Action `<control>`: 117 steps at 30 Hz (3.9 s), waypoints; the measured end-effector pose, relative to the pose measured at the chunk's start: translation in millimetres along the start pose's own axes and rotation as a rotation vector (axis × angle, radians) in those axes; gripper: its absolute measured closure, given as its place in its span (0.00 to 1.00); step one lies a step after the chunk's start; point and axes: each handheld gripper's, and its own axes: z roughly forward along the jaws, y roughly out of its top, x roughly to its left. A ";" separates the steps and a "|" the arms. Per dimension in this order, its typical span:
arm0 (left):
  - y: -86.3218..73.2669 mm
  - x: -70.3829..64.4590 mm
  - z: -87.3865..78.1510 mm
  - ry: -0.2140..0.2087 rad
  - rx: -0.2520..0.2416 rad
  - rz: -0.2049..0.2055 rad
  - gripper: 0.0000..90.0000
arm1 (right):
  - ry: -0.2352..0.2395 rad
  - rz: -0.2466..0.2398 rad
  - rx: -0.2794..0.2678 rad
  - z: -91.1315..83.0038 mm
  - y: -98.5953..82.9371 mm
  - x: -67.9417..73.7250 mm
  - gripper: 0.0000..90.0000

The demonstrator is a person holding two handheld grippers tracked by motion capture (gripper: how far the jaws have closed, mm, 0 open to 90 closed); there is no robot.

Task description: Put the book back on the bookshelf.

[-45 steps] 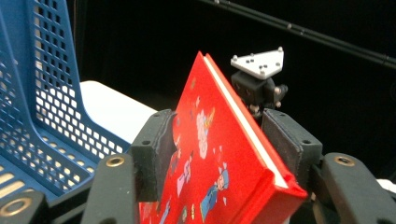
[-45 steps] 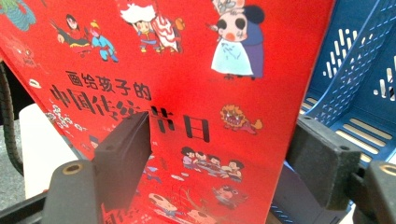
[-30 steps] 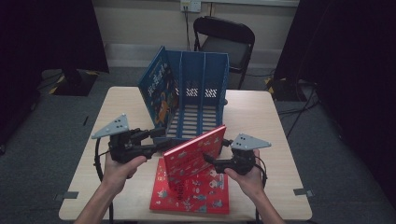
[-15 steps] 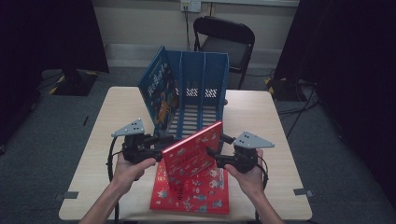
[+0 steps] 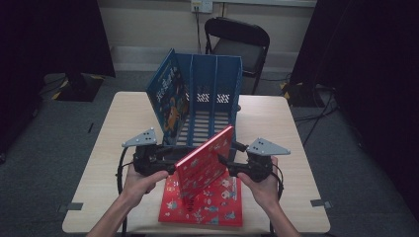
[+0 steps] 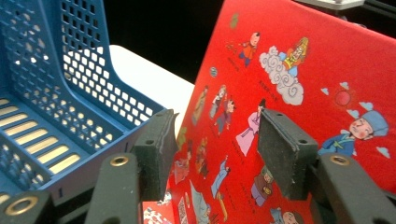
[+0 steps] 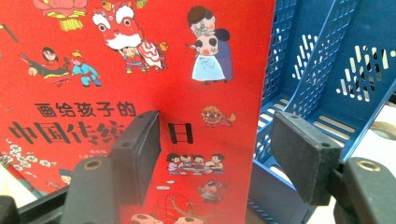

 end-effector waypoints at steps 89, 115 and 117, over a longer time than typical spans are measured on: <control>-21.8 1.2 4.3 0.112 0.063 0.046 0.28 | 0.223 -0.046 0.096 54.2 30.8 20.3 0.42; -27.0 5.2 2.2 0.129 0.084 0.035 0.30 | 0.178 -0.033 0.098 -37.3 -18.7 25.0 0.49; -27.0 5.7 2.6 0.124 0.082 0.026 0.30 | 0.195 -0.033 0.110 -40.9 -24.1 28.8 0.49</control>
